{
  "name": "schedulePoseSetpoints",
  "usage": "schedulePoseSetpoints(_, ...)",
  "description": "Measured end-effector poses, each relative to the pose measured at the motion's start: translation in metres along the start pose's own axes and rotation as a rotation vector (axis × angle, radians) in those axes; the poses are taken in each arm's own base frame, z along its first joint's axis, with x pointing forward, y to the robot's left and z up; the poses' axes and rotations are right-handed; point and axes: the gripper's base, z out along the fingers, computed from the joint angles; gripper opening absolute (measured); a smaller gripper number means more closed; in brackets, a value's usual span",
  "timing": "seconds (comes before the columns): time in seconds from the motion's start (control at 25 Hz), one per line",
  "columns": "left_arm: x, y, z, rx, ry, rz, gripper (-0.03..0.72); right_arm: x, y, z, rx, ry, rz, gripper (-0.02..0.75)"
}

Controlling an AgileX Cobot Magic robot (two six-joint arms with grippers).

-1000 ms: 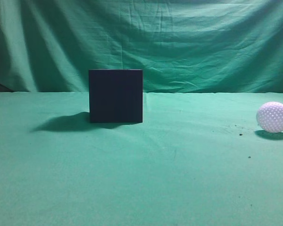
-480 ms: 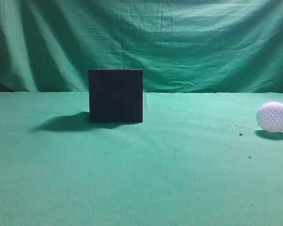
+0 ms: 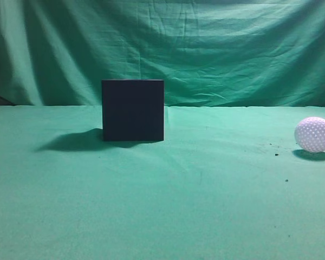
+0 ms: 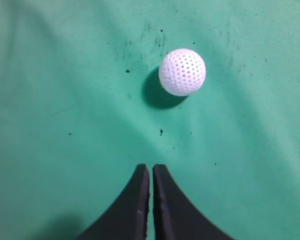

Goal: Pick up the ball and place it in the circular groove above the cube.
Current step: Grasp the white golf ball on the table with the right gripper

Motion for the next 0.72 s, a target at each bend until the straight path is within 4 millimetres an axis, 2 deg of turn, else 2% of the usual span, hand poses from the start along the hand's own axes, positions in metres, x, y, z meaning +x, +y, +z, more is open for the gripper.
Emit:
schedulePoseSetpoints(0.04,0.0,0.0,0.0,0.0,0.0,0.0,0.0,-0.005,-0.001,0.004,0.009,0.012,0.011,0.0)
schedulePoseSetpoints(0.12,0.0,0.0,0.0,0.0,0.0,0.0,0.0,-0.015,-0.004,0.016,0.019,0.044,0.033,0.047)
schedulePoseSetpoints(0.28,0.0,0.0,0.0,0.0,0.0,0.0,0.0,-0.034,-0.007,0.038,0.023,0.081,0.047,0.361)
schedulePoseSetpoints(0.4,0.0,0.0,0.0,0.0,0.0,0.0,0.0,-0.046,-0.01,0.055,0.027,0.083,0.051,0.55)
schedulePoseSetpoints(0.44,0.0,0.0,0.0,0.0,0.0,0.0,0.0,-0.05,-0.011,0.061,0.03,0.085,0.05,0.577)
schedulePoseSetpoints(0.72,0.0,0.0,0.0,0.0,0.0,0.0,0.0,-0.062,-0.017,0.099,0.043,0.153,0.039,0.571)
